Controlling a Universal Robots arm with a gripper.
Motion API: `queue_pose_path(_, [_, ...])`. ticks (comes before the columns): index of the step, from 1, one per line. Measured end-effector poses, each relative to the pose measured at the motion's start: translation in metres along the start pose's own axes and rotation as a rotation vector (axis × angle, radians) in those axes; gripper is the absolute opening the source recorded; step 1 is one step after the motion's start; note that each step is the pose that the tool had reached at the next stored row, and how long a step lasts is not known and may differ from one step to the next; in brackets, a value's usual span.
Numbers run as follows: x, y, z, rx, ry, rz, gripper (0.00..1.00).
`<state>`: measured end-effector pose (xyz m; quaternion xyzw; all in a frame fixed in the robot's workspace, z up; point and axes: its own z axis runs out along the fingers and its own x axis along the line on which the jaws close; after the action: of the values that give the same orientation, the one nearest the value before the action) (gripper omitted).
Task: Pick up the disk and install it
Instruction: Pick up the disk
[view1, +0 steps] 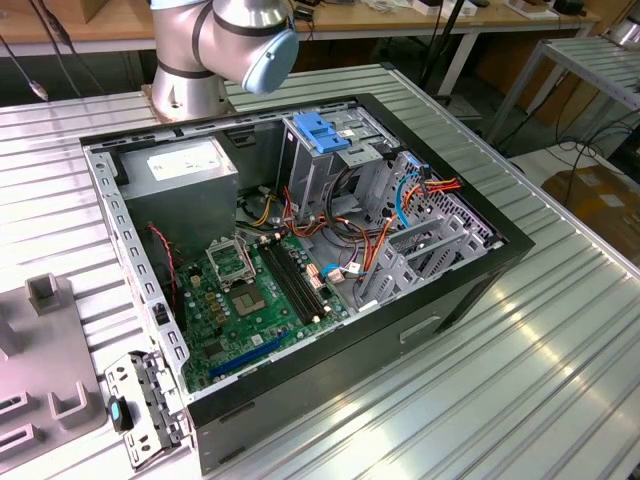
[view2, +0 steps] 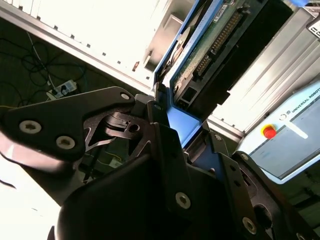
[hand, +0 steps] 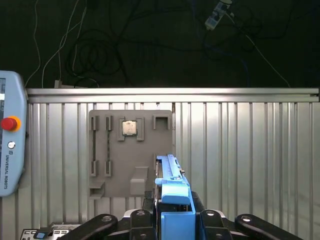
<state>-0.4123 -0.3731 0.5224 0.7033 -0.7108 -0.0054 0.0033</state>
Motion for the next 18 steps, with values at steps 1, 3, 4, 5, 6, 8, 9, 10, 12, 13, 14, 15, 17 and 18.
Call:
queue_pose_path(1, [0.0000, -0.0016, 0.0000, 0.0001, 0.0000, 0.000, 0.37])
queue_pose_path(3, [0.0000, -0.0038, 0.0000, 0.0001, 0.0000, 0.000, 0.37])
queue_pose_path(4, [-0.0001, -0.0046, -0.0001, 0.0000, 0.0000, 0.000, 0.37])
queue_pose_path(5, [-0.0001, -0.0058, 0.0000, 0.0001, 0.0000, 0.000, 0.37])
queue_pose_path(6, [-0.0001, -0.0079, -0.0001, 0.0001, 0.0000, 0.000, 0.37])
queue_pose_path(8, [-0.0001, -0.0125, -0.0001, 0.0000, 0.0000, 0.000, 0.37])
queue_pose_path(9, [-0.0002, -0.0132, -0.0001, 0.0001, 0.0000, 0.000, 0.37])
queue_pose_path(10, [-0.0002, -0.0139, -0.0002, 0.0000, 0.0000, 0.000, 0.37])
queue_pose_path(12, [-0.0002, -0.0146, -0.0001, 0.0001, 0.0000, 0.000, 0.37])
queue_pose_path(13, [-0.0001, -0.0150, -0.0001, 0.0001, 0.0000, 0.000, 0.37])
queue_pose_path(14, [-0.0002, -0.0154, -0.0001, 0.0001, 0.0000, 0.000, 0.37])
queue_pose_path(15, [-0.0002, -0.0159, -0.0002, 0.0000, 0.0000, 0.000, 0.37])
queue_pose_path(17, [-0.0002, -0.0171, -0.0002, 0.0000, 0.0000, 0.000, 0.37])
queue_pose_path(18, [-0.0002, -0.0176, -0.0002, 0.0000, 0.0000, 0.000, 0.37])
